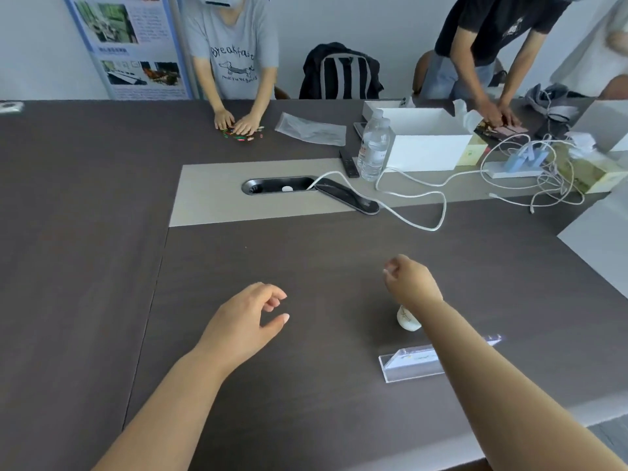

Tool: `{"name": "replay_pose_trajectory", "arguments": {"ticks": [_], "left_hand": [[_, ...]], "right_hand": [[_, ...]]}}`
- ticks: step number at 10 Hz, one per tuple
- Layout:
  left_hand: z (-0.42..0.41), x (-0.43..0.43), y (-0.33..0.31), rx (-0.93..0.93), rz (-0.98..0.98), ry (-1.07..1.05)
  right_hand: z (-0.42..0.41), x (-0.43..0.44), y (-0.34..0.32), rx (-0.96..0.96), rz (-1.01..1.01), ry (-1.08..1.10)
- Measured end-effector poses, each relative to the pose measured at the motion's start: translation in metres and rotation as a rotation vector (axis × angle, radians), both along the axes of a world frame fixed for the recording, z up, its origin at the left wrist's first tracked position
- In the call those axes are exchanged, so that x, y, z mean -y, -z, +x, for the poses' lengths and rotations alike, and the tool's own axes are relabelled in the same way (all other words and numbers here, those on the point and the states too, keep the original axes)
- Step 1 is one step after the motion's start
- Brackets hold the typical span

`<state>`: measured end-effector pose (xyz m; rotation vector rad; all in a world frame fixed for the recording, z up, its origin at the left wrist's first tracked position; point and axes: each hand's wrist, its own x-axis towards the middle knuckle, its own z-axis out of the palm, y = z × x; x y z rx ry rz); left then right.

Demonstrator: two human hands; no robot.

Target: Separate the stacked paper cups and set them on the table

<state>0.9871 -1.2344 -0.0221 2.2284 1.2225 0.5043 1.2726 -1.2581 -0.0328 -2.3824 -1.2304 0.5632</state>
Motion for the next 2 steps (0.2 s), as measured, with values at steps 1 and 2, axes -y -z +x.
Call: {"name": "replay_pose_trajectory", "arguments": {"ticks": [1,2], "left_hand": [[-0.05,0.009,-0.017,0.017,0.022,-0.119],[-0.111,0.027,-0.035,0.14,0.023,-0.299]], "right_hand": [[-0.075,-0.015,-0.024,-0.188,0.158,-0.248],[-0.157,-0.018,-0.051,-0.438,0.207,-0.444]]}}
